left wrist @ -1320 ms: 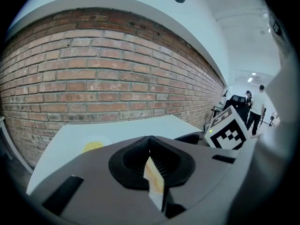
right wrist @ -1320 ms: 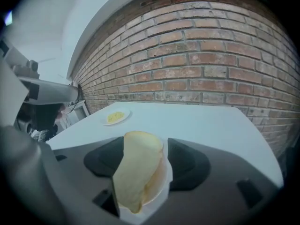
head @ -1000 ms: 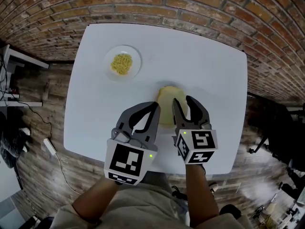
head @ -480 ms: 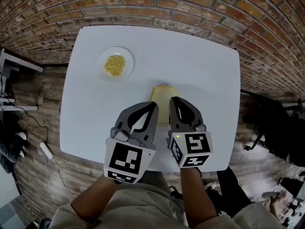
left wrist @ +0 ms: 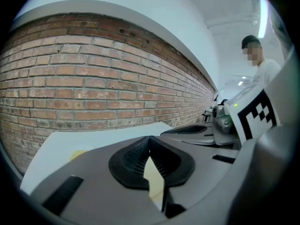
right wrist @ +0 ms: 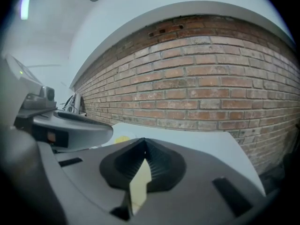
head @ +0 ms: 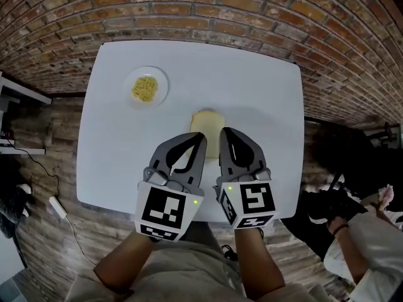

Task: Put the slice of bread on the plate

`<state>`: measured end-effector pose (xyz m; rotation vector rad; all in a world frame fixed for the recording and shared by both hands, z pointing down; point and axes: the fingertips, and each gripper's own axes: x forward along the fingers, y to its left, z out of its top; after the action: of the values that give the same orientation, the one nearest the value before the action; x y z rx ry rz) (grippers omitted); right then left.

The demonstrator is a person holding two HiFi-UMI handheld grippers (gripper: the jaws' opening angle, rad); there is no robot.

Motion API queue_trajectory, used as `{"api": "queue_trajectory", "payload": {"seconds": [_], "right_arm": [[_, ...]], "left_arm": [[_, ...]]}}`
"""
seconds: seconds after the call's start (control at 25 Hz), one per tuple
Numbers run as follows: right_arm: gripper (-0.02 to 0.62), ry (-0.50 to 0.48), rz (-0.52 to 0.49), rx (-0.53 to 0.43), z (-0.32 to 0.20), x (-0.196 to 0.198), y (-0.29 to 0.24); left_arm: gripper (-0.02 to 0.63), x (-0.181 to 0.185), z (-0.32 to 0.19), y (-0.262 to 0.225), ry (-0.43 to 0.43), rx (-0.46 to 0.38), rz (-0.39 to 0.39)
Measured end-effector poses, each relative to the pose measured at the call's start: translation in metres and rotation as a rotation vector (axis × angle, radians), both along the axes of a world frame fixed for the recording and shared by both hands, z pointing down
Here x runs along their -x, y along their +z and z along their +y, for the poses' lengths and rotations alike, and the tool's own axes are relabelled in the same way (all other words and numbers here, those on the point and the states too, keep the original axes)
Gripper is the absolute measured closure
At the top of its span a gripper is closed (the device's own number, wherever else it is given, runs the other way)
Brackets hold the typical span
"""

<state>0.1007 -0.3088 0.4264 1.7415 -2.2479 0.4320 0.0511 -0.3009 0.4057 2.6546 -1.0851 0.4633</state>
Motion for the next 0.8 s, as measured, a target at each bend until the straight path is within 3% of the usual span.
{"api": "queue_trajectory", "payload": {"seconds": [0.8], "right_arm": [[0.588, 0.008, 0.028, -0.265, 0.087, 0.024, -0.131]], "left_arm": [[0.595, 0.013, 0.068, -0.104, -0.013, -0.175, 0.119]]}}
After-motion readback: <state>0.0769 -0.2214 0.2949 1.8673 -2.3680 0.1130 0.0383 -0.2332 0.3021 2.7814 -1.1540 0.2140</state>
